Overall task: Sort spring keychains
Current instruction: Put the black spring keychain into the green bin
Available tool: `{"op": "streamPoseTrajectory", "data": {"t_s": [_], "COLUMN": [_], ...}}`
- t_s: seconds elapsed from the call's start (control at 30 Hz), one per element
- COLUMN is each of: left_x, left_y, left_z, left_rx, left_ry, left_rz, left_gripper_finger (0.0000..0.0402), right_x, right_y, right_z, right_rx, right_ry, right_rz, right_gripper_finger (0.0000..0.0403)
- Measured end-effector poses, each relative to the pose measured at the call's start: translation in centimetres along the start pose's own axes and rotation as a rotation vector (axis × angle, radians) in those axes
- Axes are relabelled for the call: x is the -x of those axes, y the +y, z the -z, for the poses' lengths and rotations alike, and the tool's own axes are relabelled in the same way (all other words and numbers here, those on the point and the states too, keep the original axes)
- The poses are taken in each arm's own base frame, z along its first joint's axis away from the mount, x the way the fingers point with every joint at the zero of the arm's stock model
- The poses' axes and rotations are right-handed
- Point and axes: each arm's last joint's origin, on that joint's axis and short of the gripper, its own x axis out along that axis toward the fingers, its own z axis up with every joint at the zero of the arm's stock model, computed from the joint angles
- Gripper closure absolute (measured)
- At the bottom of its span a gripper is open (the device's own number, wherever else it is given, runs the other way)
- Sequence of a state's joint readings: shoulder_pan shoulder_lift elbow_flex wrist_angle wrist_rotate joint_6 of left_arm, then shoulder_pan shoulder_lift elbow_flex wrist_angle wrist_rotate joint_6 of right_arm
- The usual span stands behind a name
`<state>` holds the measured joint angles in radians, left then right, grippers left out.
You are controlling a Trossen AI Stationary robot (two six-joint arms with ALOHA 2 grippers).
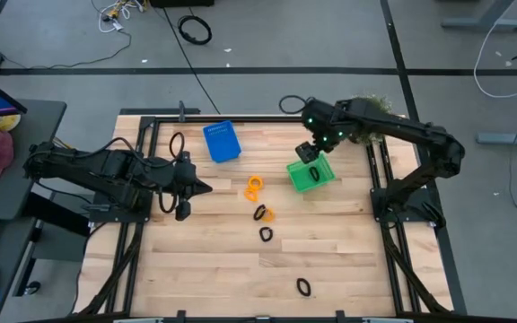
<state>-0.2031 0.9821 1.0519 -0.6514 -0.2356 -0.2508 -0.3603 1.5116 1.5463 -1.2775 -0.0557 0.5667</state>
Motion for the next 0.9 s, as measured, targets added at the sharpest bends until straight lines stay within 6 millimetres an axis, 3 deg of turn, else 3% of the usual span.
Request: {"op": "streamPoseTrajectory", "data": {"t_s": [0.17,0.53,0.9], "left_x": [0.0,0.0,-0.2], "left_y": [0.0,0.1,0.8], "left_z": [0.0,0.0,-0.2], "left_rx": [0.004,-0.009,0.016], "left_ry": [0.000,-0.002,0.008], "left_rz": [0.000,-0.002,0.019], "left_gripper_finger": [0.0397,0.0397,0.0397], "right_x": [2.3,4.0,4.9], "right_y": [3.1,10.5,13.3], "right_z": [1.9,12.2,20.3], "right_rx": [0.201,0.565,0.690], "right_ry": [0.040,0.163,0.170], "right_rz": [-0.154,-0.250,-0.234], "right_gripper_finger": [0.0200,0.0258,0.0264]}}
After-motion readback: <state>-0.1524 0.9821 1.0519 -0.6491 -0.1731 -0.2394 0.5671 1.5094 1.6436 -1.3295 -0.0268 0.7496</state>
